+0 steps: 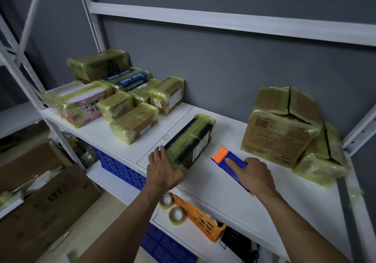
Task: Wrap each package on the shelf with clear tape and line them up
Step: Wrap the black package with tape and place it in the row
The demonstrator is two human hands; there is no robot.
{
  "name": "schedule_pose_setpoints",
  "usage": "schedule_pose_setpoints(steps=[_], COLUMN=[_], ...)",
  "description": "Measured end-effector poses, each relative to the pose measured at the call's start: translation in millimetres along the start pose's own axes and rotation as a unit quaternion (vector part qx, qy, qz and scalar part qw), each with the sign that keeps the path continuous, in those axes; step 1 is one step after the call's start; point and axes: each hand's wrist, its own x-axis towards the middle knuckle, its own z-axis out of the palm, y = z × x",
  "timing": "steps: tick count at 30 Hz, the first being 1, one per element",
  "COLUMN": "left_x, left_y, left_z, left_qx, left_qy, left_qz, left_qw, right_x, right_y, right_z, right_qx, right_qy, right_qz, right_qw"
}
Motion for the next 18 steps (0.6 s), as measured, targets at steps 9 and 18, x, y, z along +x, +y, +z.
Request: schedule_pose_setpoints(steps=[9, 18], left_x=[17.5, 32.7], left_y=[-24.5, -18.2], left_z=[-13.1, -18.2], left_qx=[0.050, 0.132], left_qy=[-0.106, -0.015], left_qz=[0.112, 0.099], left_qw=[0.987, 0.986], right_x=[-8.1, -21.2], right_y=[-17.0, -39.4], right_z=[-16.5, -51.7], right_qx=[0.199, 0.252], right_qy=[-0.042, -0.108], right_qz=[0.013, -0.005], right_qw=[0.979, 0.962])
